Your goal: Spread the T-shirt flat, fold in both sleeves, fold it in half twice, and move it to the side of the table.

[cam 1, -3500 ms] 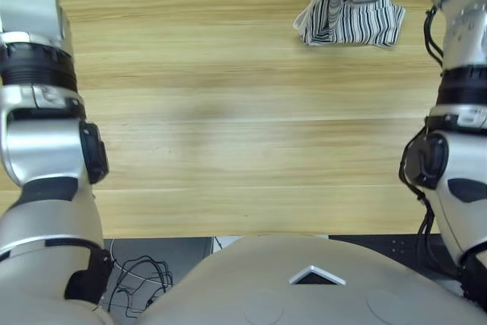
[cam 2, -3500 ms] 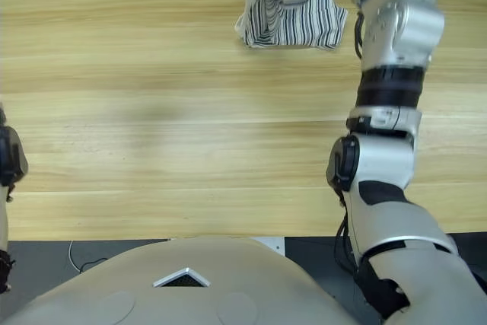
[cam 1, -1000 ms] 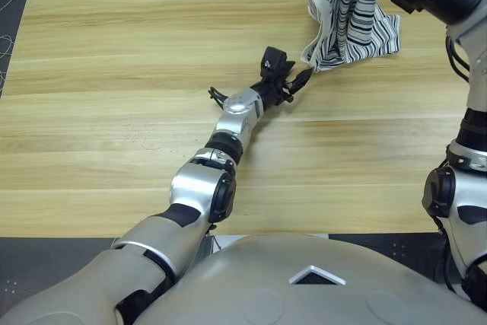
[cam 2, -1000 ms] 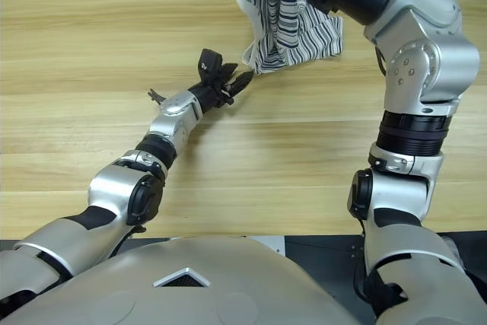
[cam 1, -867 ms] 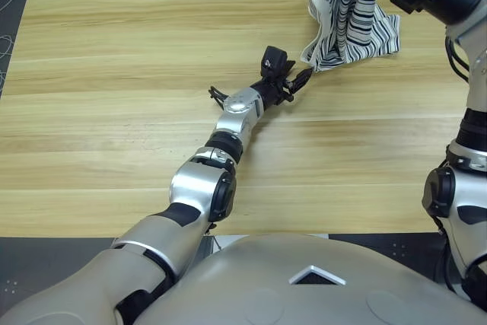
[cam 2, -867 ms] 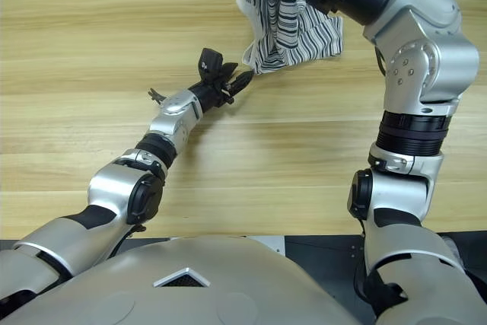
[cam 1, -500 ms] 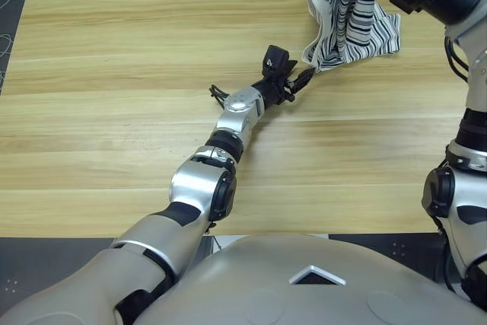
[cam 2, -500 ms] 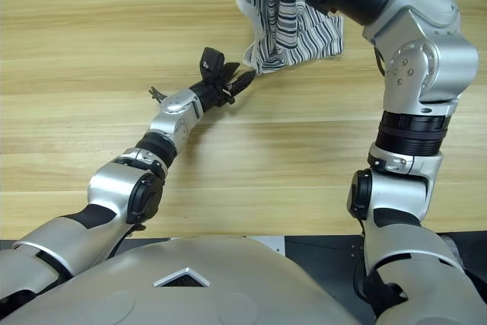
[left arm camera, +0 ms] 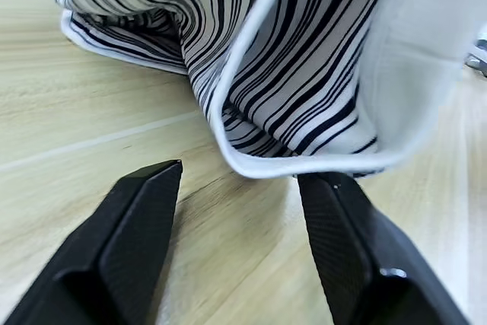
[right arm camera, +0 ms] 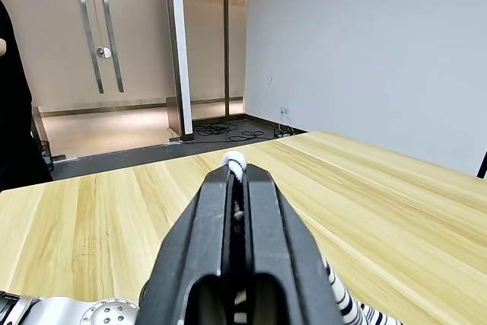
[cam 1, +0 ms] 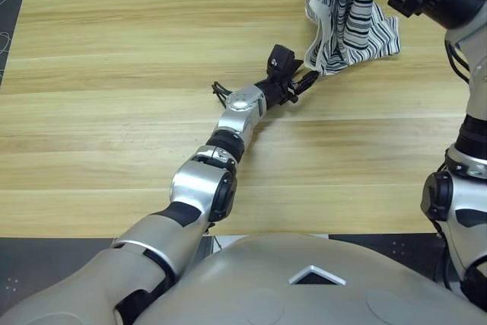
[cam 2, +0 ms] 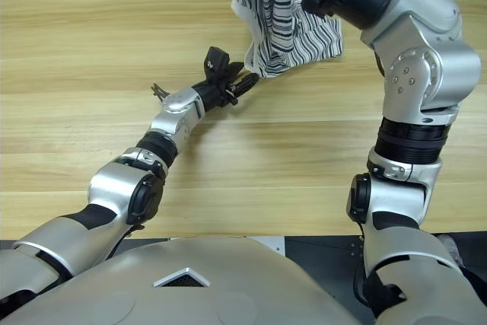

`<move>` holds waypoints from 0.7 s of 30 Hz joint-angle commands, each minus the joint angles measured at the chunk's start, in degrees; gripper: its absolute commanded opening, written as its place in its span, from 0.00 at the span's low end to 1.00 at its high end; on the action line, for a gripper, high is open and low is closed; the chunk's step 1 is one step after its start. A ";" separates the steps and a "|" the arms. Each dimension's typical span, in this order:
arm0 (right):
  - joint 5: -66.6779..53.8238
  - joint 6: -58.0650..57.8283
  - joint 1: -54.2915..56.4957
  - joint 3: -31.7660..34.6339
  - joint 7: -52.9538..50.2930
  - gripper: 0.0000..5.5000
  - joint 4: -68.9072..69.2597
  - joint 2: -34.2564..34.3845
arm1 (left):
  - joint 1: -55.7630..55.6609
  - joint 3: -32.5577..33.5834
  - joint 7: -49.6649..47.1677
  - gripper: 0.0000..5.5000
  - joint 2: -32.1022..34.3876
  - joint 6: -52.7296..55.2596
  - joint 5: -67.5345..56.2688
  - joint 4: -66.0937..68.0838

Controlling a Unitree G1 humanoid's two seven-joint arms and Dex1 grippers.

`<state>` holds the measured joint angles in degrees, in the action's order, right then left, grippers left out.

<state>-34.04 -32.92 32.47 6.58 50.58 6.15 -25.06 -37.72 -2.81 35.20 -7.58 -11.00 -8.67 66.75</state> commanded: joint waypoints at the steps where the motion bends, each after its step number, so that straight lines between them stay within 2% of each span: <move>1: -1.82 -1.42 -0.56 -0.49 -0.45 0.02 2.30 -0.09 | -0.60 -2.49 2.00 0.50 -13.10 0.29 -0.22 -4.03; 9: -1.38 -0.61 -0.27 -0.49 -0.27 0.02 1.26 -0.14 | 1.83 -4.75 2.60 0.50 -13.12 1.72 -1.80 -7.87; 21: -1.24 -0.48 0.01 -0.44 -0.28 0.02 1.00 -0.20 | 0.91 -4.40 1.66 0.13 -12.02 2.90 -3.30 -6.99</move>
<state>-34.11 -32.92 32.20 6.57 50.25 6.59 -25.07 -36.87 -7.06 37.41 -7.61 -8.99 -11.11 59.96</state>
